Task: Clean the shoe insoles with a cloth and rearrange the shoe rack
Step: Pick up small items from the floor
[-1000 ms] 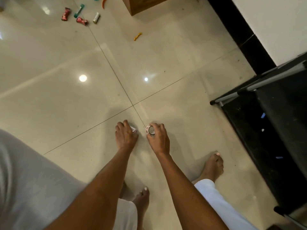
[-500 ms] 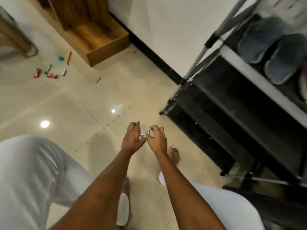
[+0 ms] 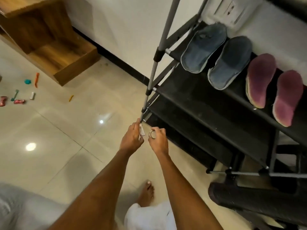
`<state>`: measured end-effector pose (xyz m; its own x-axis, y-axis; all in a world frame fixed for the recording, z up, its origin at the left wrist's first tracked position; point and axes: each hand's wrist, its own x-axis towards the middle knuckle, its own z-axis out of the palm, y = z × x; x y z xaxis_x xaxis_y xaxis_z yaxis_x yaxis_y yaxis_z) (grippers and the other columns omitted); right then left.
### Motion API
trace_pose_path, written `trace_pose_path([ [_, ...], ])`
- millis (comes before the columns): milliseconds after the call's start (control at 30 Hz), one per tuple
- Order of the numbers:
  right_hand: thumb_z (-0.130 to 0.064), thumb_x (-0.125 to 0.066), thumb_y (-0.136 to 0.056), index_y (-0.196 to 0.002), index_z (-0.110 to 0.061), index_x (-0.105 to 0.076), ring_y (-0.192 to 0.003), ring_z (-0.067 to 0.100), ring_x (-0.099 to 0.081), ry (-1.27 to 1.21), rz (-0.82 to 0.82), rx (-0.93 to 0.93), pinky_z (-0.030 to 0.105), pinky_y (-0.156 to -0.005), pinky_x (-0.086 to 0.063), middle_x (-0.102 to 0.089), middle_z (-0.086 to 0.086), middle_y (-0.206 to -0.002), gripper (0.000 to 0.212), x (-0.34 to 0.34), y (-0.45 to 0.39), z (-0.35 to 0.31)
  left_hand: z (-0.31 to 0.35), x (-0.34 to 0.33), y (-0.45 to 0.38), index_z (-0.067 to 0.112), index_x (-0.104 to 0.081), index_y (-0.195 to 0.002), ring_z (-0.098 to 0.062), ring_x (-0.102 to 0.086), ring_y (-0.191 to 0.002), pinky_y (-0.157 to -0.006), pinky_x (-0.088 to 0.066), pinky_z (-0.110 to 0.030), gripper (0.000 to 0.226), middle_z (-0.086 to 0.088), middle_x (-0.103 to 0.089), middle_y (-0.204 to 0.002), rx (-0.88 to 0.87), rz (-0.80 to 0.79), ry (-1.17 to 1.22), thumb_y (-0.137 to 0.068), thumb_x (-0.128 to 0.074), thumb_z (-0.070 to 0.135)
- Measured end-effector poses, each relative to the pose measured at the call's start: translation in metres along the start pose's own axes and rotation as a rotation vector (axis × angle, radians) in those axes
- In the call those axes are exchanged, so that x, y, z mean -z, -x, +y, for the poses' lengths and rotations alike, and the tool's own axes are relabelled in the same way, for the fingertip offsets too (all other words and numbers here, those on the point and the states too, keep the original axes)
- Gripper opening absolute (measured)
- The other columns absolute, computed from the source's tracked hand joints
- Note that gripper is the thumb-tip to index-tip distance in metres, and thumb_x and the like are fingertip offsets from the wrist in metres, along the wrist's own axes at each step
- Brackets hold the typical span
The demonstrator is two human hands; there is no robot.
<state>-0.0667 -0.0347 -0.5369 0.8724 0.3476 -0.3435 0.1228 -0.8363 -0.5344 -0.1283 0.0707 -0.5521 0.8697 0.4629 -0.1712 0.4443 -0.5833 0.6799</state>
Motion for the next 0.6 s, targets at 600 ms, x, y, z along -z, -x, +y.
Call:
trace_pose_path([
  [600, -0.013, -0.06, -0.089, -0.126, -0.017, -0.052, -0.112, 0.023, -0.057, -0.177, 0.003, -0.172, 0.026, -0.088, -0.046, -0.046, 0.005, -0.131, 0.038, 0.267, 0.094, -0.071, 0.262, 0.146, 0.055, 0.009, -0.028, -0.146, -0.026, -0.046, -0.121, -0.092, -0.045, -0.029, 0.074, -0.011, -0.041, -0.139, -0.138, -0.347, -0.121, -0.081, -0.062, 0.019],
])
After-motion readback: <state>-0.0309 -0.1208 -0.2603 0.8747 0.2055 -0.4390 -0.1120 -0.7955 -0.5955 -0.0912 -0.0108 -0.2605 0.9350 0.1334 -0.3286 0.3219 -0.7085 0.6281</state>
